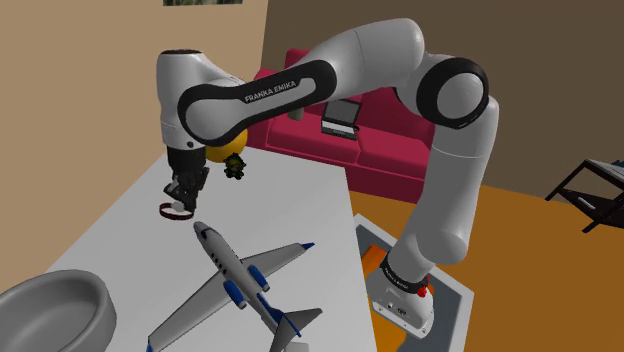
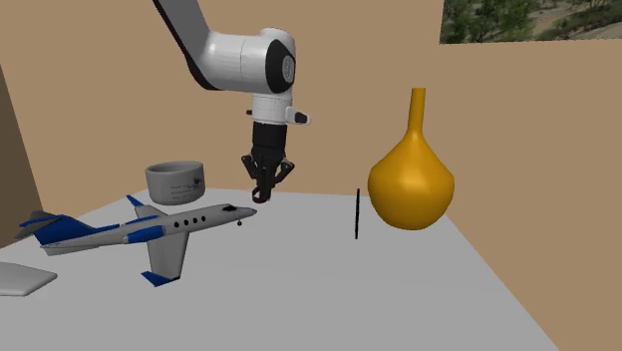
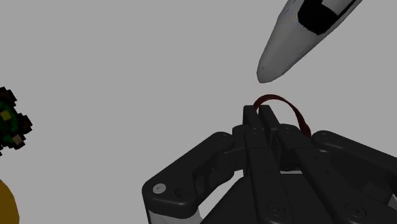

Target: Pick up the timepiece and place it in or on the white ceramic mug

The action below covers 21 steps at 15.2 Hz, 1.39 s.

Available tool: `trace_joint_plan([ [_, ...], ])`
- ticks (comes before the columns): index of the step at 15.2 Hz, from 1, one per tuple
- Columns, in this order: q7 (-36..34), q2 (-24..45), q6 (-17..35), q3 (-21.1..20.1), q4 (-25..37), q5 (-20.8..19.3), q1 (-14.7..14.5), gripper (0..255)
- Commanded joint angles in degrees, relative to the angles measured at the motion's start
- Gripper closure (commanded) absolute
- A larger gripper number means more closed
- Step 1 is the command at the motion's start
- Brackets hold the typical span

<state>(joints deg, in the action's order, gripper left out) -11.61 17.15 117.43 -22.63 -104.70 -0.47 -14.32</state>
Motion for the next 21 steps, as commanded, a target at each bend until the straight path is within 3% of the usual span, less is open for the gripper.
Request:
trace_joint_plan([
  [1,0.02,-0.69,-1.49,-0.11,0.82,0.26,0.07,255],
  [21,-0.16,-4.27,-15.76,-0.62,11.77,1.58,0.32,255],
])
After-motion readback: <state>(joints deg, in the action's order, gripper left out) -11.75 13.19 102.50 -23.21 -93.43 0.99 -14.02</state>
